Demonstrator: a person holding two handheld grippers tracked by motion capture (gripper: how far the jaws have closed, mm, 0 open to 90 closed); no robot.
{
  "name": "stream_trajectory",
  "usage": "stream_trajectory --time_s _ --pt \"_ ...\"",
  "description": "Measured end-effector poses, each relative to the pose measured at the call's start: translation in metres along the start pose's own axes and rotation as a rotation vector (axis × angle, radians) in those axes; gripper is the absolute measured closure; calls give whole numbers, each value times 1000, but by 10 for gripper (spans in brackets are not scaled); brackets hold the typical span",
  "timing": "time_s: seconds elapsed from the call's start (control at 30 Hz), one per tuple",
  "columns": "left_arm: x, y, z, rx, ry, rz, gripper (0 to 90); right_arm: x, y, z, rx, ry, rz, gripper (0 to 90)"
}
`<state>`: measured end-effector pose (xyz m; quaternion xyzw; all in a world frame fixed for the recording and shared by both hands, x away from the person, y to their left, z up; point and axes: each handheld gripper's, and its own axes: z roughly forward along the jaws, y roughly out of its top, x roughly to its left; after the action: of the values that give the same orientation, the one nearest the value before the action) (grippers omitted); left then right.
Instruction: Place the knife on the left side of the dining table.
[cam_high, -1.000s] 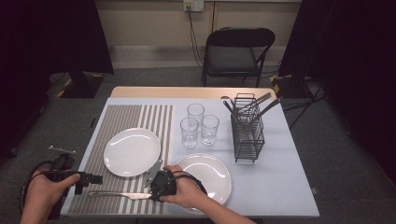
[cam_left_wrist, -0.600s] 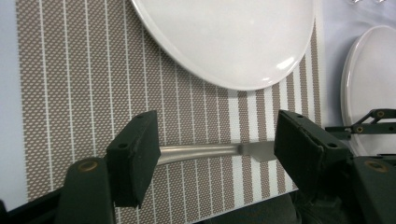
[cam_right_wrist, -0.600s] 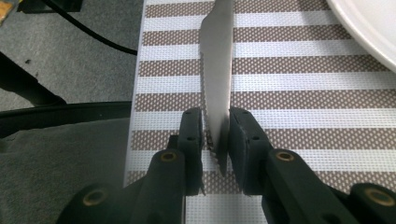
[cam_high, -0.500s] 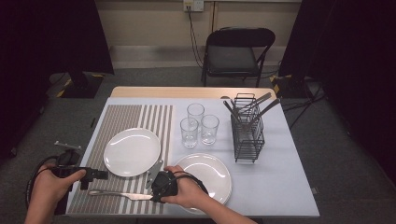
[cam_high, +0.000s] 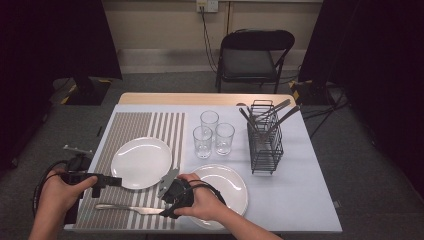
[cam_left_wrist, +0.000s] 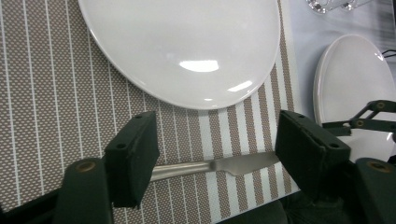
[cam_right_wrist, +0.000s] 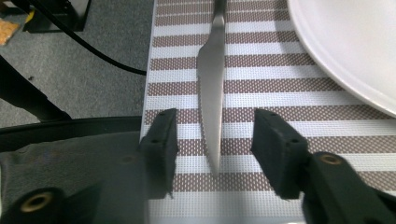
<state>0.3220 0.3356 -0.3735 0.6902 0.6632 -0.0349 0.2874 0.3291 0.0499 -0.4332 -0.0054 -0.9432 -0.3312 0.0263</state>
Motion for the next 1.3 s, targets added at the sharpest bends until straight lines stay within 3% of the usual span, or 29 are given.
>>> stream_trajectory --time_s 0.2,0.63,0.8,1.07,1.1,1.23,1.3 --pt "-9 5 1 -9 -16 17 267 -3 -1 -17 -15 -26 19 385" --pt "-31 14 6 -15 -48 68 243 -14 -17 -46 -8 -54 55 254" --pt "-39 17 13 -5 -65 108 243 -18 -22 -59 -6 -69 72 218" --pt "-56 20 28 -21 -106 128 233 -26 -31 -76 -6 -77 99 171" --pt "-57 21 29 -15 -107 145 230 -27 -32 -77 -4 -76 104 170" --pt "-64 23 36 -20 -128 141 220 -31 -36 -84 5 -81 107 169" --pt "-67 24 39 -8 -150 167 206 -33 -39 -87 9 -87 112 169"
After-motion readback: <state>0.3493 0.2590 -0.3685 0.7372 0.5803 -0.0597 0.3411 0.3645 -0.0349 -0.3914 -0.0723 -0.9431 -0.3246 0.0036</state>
